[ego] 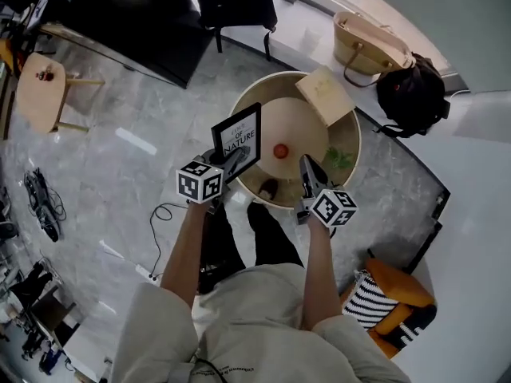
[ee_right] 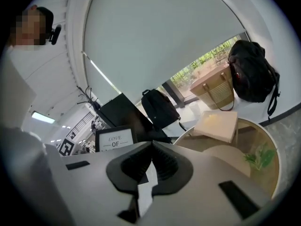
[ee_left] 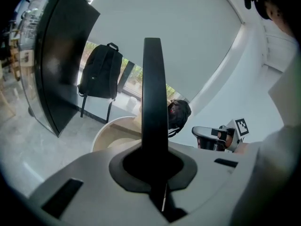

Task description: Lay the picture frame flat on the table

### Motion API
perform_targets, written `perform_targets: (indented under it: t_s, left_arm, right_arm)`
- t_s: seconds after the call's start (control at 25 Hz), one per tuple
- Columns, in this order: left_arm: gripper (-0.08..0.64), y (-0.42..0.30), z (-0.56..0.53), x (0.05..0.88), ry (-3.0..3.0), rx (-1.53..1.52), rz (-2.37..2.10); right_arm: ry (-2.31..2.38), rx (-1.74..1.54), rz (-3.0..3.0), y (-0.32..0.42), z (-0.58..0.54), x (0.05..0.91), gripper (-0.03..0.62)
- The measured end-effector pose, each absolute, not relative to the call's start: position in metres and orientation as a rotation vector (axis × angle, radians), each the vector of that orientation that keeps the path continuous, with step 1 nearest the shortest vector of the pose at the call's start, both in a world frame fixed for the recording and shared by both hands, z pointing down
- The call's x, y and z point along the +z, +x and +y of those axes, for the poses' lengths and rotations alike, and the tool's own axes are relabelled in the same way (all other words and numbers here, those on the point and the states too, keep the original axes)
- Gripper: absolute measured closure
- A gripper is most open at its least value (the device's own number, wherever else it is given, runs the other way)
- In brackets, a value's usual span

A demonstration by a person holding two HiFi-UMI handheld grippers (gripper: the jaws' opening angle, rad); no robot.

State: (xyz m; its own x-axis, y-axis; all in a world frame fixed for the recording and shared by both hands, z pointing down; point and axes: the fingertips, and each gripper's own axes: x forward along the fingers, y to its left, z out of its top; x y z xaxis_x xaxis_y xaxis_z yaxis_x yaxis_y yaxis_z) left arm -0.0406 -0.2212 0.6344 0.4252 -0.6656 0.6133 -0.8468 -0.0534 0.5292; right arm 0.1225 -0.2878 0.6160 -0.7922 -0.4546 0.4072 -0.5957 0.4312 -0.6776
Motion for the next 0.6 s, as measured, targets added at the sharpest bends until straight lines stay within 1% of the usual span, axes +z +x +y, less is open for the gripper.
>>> perform_targets:
  t_s: [0.16,0.32,0.6]
  left_arm:
    - [0.532,-0.042,-0.203,0.676,1.731,0.245,-1.276]
    - [0.532,-0.04,-0.194,0.722,1.681,0.184,-1.206]
    - [0.532,-0.019,-0.206,0.817,1.64,0.11,-1.039]
  right_arm:
    - [0.874,1.376,-2.44,0.12,-0.279,0.666,0.56]
    - [0.832,1.356,-2.386,0.113,-0.273,0.712,0.56]
    - [0.905,1.383,-2.32,0.121,-0.278,0.796,0.56]
